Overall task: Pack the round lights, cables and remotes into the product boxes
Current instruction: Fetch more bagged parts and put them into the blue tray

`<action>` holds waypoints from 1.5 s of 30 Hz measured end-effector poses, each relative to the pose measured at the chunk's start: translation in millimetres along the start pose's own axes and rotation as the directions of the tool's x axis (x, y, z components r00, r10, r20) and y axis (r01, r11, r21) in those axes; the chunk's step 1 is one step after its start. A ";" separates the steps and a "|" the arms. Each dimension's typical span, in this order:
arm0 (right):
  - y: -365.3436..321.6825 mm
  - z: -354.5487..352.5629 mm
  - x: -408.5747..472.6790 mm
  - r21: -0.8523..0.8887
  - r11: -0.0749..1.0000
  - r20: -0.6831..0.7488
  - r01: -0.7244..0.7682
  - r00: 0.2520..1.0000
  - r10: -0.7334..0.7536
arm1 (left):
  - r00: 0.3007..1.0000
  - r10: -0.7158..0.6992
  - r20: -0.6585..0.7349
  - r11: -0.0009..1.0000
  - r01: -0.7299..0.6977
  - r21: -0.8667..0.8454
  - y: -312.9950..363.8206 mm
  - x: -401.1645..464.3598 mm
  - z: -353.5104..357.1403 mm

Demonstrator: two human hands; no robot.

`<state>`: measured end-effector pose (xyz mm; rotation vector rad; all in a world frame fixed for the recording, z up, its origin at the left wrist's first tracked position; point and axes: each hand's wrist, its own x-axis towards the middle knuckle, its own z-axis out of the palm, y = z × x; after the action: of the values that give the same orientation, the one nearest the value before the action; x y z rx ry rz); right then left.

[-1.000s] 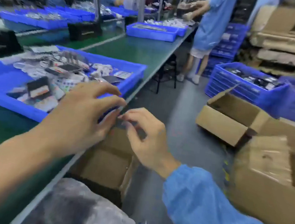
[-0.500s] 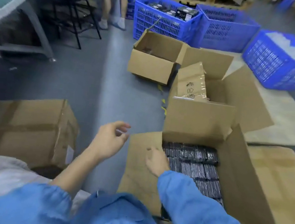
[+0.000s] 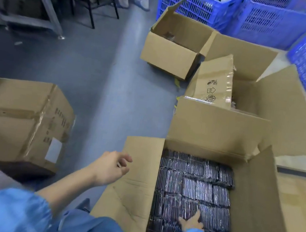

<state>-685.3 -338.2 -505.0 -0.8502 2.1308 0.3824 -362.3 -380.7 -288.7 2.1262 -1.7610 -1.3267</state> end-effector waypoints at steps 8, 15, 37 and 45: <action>13.4 -40.8 37.8 0.170 0.972 0.052 0.160 0.984 -0.171 | 0.997 -0.005 0.078 0.993 -0.005 0.117 -2.0 12.0 32.0; 27.5 -21.0 39.7 0.473 0.877 0.173 0.087 0.967 -0.190 | 0.998 -0.014 0.061 0.988 0.004 0.157 2.6 17.9 44.9; 26.6 -54.8 34.3 0.855 0.512 0.333 -0.081 0.843 -0.423 | 0.990 -0.077 0.120 0.997 0.079 -0.018 10.0 32.7 63.1; -73.0 -120.0 -119.7 0.792 0.282 -0.090 0.542 0.560 -0.823 | 0.977 0.090 0.192 0.480 0.126 -0.868 84.0 40.1 96.3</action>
<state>-648.2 -400.6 -335.3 -0.9976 1.1441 -0.7767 -490.0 -399.7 -324.6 1.3982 -0.7006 -1.9337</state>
